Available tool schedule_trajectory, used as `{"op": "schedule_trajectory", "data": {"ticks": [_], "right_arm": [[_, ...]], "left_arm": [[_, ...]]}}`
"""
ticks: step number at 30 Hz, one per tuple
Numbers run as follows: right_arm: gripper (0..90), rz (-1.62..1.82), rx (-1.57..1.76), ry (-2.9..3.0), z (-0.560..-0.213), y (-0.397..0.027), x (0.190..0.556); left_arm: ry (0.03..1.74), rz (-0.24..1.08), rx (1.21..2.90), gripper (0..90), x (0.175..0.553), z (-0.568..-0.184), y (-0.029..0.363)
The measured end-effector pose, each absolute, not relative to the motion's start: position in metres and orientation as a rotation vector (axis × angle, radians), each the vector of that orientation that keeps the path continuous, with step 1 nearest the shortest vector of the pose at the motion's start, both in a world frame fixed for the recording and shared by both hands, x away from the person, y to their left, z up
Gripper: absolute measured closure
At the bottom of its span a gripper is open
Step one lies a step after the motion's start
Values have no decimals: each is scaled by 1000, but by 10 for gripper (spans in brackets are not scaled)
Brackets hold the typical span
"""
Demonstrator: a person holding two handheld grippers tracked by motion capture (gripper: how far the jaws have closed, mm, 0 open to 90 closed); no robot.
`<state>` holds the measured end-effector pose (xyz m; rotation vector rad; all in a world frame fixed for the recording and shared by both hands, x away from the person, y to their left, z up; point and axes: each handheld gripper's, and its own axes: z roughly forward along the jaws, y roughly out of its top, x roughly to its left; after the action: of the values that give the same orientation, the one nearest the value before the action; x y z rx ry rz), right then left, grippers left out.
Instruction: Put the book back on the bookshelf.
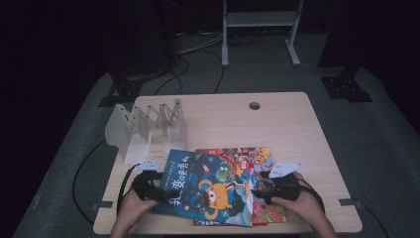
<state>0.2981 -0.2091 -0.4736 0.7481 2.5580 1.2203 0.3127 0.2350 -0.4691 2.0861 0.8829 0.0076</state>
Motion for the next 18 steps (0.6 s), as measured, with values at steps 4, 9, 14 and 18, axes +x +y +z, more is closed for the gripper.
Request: {"op": "schedule_trajectory", "data": {"ticks": [4,9,14,18], "right_arm": [[237,1221,749,2558,-474,-209,298],[223,1218,737,2562,-474,-207,299],[217,1206,737,2572,-473,-205,299],[218,1198,725,2581,-472,-202,299]], "left_arm": [[870,23,2052,0,309,-459,236],[845,65,2031,0,305,-440,236],[816,98,2028,0,304,-422,234],[782,120,2015,0,302,-405,231]]}}
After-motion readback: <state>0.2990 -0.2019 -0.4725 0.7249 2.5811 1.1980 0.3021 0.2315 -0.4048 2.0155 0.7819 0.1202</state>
